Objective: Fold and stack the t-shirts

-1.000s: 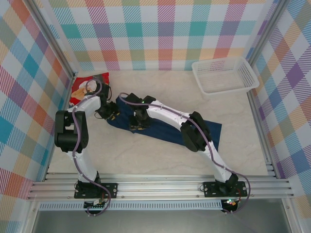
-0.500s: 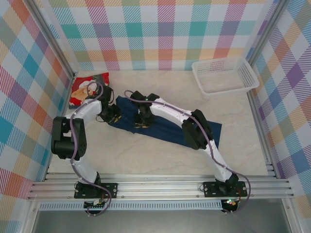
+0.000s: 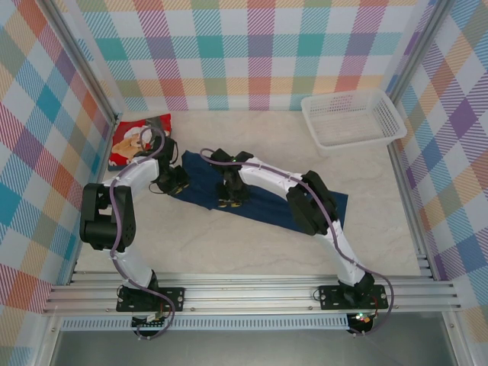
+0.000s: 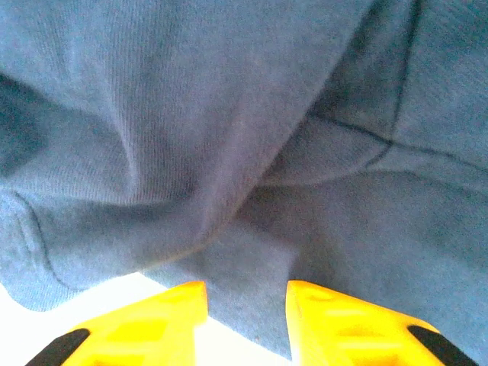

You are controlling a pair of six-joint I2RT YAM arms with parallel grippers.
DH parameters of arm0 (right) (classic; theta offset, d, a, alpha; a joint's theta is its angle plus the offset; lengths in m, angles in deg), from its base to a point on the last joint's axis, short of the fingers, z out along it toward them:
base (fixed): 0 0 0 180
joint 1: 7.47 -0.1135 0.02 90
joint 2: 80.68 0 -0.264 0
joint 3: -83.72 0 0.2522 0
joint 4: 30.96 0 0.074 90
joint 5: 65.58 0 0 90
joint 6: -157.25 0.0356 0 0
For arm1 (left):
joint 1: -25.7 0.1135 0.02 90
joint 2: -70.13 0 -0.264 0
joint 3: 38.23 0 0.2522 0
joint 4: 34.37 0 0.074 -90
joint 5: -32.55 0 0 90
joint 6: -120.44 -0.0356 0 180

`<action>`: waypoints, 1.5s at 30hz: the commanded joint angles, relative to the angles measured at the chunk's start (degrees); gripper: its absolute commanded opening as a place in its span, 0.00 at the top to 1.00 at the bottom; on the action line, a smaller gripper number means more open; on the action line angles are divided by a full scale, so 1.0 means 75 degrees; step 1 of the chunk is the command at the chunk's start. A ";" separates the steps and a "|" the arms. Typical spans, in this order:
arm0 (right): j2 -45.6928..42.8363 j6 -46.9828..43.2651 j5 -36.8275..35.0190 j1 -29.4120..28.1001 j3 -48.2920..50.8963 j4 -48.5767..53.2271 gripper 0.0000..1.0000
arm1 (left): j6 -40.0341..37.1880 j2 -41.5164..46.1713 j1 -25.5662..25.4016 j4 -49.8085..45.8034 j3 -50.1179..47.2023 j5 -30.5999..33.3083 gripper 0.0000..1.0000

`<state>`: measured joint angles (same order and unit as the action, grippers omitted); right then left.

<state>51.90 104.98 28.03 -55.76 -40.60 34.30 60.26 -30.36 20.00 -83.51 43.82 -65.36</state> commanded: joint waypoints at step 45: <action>-0.0628 -0.0156 0.0256 0.0240 0.0468 -0.0305 0.67 | -0.2045 -0.0091 -0.0199 0.0345 -0.0136 0.0573 1.00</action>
<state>49.97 104.02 29.41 -54.30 -37.39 31.72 42.12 -34.49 18.95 -79.47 43.15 -61.22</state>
